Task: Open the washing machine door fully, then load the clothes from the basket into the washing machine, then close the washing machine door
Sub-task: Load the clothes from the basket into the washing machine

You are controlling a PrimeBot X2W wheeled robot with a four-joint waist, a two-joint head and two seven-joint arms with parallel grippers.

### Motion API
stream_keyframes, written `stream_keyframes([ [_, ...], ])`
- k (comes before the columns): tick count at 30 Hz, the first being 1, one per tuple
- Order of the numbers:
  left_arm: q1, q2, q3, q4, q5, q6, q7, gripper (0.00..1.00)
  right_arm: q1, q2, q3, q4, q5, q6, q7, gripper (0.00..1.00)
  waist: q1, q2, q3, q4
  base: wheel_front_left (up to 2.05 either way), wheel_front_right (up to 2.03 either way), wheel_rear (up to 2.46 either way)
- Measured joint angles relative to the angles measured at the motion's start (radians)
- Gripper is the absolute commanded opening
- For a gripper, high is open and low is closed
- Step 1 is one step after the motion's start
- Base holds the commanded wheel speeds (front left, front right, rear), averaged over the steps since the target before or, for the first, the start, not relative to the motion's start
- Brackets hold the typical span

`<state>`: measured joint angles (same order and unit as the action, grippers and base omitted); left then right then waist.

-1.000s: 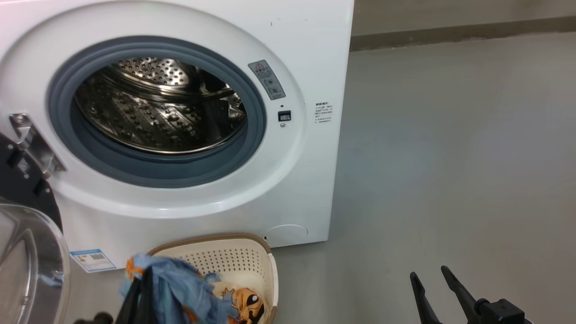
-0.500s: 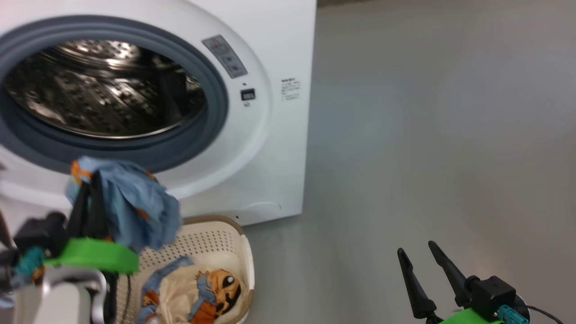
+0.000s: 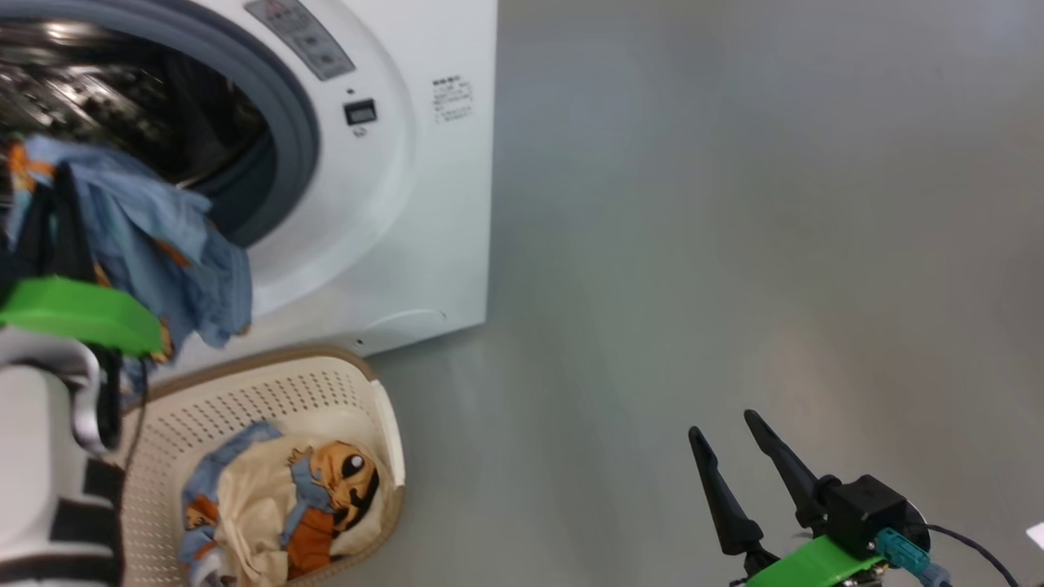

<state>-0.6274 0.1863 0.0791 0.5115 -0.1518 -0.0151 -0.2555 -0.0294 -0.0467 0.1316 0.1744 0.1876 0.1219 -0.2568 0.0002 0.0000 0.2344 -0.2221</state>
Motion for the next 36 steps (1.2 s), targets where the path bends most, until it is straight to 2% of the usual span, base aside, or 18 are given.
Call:
stream_keyframes([
  [16,-0.385,0.083,0.050,0.309,0.030,-0.016,0.000,0.00,-0.034,0.000,0.072,-0.025,-0.010,0.000,0.000,1.00,0.0000,0.0000,0.211,-0.055,0.00,0.00,0.00],
  [22,-0.520,0.107,0.105,0.315,0.004,-0.025,0.000,0.00,-0.034,0.001,0.081,-0.085,0.010,0.000,0.000,1.00,0.0000,0.0000,0.294,-0.065,0.00,0.00,0.00],
  [27,-0.544,0.109,0.114,0.294,0.012,-0.025,0.000,0.00,-0.034,0.001,0.077,-0.095,0.009,0.000,0.000,1.00,0.0000,0.0000,0.336,-0.063,0.00,0.00,0.00],
  [31,-0.548,0.104,0.096,0.331,0.034,-0.026,-0.001,0.00,-0.034,0.001,0.077,-0.095,0.007,0.000,0.000,1.00,0.0000,0.0000,0.349,-0.054,0.00,0.00,0.00],
  [32,-0.548,0.101,0.092,0.343,0.034,-0.026,-0.001,0.04,-0.035,0.001,0.078,-0.094,0.007,0.000,0.000,1.00,0.0000,0.0000,0.349,-0.051,0.00,0.00,0.00],
  [33,-0.549,0.100,0.088,0.358,0.037,-0.026,-0.001,0.18,-0.036,0.001,0.078,-0.093,0.007,0.000,0.000,1.00,0.0000,0.0000,0.347,-0.050,0.00,0.00,0.00],
  [34,-0.549,0.100,0.081,0.371,0.045,-0.026,-0.001,0.26,-0.037,0.001,0.079,-0.092,0.007,0.000,0.000,1.00,-0.0001,0.0000,0.345,-0.050,0.00,0.00,0.00],
  [35,-0.549,0.100,0.075,0.388,0.056,-0.026,-0.001,0.41,-0.037,0.001,0.079,-0.090,0.007,0.000,0.000,1.00,-0.0001,0.0000,0.341,-0.049,0.00,0.00,0.00],
  [36,-0.551,0.099,0.069,0.410,0.063,-0.025,-0.001,0.71,-0.037,0.001,0.080,-0.088,0.007,0.000,0.000,1.00,-0.0001,0.0000,0.337,-0.049,0.00,0.00,0.00],
])
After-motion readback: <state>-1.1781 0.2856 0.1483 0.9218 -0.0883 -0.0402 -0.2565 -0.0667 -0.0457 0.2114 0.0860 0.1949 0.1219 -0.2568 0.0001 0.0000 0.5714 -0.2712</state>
